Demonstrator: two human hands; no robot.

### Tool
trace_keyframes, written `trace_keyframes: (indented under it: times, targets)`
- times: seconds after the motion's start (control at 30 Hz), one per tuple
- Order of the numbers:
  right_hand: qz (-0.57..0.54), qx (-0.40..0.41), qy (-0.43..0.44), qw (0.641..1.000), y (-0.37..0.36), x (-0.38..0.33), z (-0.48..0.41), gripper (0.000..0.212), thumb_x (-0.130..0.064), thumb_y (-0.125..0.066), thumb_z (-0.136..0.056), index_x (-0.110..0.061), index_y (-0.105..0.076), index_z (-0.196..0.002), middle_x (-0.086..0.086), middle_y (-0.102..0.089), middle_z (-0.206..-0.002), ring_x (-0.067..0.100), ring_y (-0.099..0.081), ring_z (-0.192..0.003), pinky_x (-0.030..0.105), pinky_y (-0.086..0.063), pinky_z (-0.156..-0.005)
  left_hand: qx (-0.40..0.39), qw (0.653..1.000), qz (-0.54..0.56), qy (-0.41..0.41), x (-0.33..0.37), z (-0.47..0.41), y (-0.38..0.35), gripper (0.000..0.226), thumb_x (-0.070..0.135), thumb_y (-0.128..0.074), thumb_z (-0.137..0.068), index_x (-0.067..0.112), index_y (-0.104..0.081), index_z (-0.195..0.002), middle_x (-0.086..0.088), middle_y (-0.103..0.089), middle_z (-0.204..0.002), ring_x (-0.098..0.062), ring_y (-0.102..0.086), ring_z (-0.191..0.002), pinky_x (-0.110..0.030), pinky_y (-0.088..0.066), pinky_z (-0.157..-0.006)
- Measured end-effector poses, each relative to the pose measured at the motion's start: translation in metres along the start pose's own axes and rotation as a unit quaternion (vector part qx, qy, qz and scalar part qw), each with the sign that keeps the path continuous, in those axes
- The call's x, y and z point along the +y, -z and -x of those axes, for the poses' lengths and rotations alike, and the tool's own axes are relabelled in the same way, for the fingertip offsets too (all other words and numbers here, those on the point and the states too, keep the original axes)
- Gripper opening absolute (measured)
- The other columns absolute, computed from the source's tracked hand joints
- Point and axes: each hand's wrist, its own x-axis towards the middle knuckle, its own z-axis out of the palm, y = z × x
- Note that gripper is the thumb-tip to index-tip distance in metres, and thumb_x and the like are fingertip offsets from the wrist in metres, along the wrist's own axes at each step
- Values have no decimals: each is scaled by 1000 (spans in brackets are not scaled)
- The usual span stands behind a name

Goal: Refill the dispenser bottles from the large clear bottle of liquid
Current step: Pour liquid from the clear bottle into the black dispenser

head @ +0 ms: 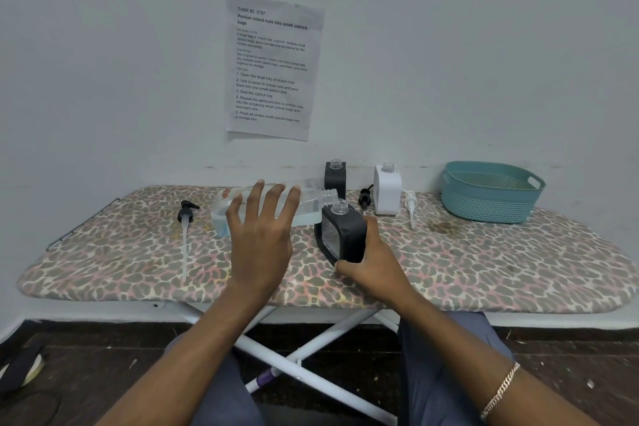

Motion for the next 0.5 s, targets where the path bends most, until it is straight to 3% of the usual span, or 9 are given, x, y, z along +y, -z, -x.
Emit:
trace_keyframes:
  times: [0.5]
  targets:
    - [3, -3, -4, 1000, 0, -3, 0, 79, -14, -79, -80, -44, -27, -132, -6, -67, -108, 12, -74, -74, 20, -56, -56, 1, 1000, -4, -2, 0, 0, 0, 76, -6, -73, -75, 19, -57, -145, -10, -59, -142, -38, -47, -143, -63, -35, -111]
